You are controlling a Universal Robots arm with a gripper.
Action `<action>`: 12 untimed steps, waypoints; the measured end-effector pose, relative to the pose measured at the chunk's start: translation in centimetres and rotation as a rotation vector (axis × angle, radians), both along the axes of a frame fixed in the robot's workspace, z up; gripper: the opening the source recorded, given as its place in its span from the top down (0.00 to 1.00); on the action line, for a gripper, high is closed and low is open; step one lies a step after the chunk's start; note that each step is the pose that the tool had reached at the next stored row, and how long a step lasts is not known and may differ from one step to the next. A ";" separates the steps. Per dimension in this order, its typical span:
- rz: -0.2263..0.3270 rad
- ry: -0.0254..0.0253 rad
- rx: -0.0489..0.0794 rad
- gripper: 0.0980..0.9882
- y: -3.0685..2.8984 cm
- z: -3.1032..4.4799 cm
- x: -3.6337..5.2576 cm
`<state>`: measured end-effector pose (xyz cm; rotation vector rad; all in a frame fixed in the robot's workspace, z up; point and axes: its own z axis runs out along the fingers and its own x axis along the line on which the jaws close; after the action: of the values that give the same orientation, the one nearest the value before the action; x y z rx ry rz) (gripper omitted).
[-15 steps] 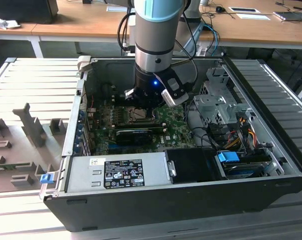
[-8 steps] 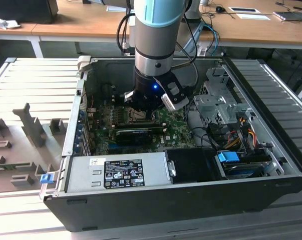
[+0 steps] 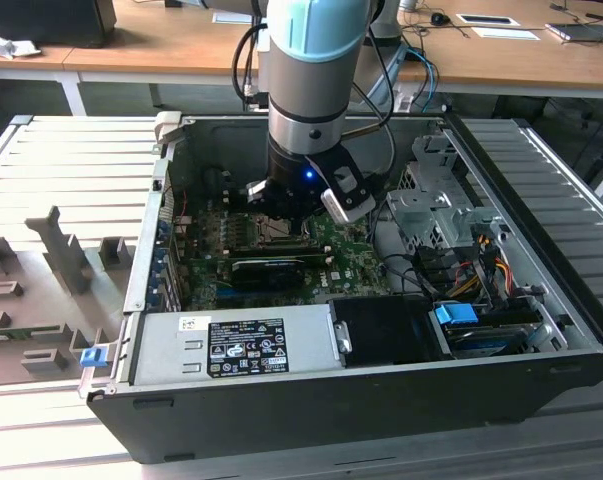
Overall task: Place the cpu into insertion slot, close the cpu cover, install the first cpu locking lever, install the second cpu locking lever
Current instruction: 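Install the second cpu locking lever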
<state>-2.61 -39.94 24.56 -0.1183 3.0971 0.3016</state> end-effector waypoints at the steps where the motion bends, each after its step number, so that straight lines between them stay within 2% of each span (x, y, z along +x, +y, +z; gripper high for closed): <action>1: 0.000 0.0000 0.000 0.99 -0.03 0.00 0.00; 5: 0.000 0.0001 0.001 0.99 -0.14 0.00 -0.03; 9: 0.000 0.0032 0.020 0.99 -0.23 0.00 -0.11; 12: 0.001 0.0035 0.025 0.99 -0.27 -0.23 -1.87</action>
<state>-4.48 -40.22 24.33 -0.1183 3.0957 0.3401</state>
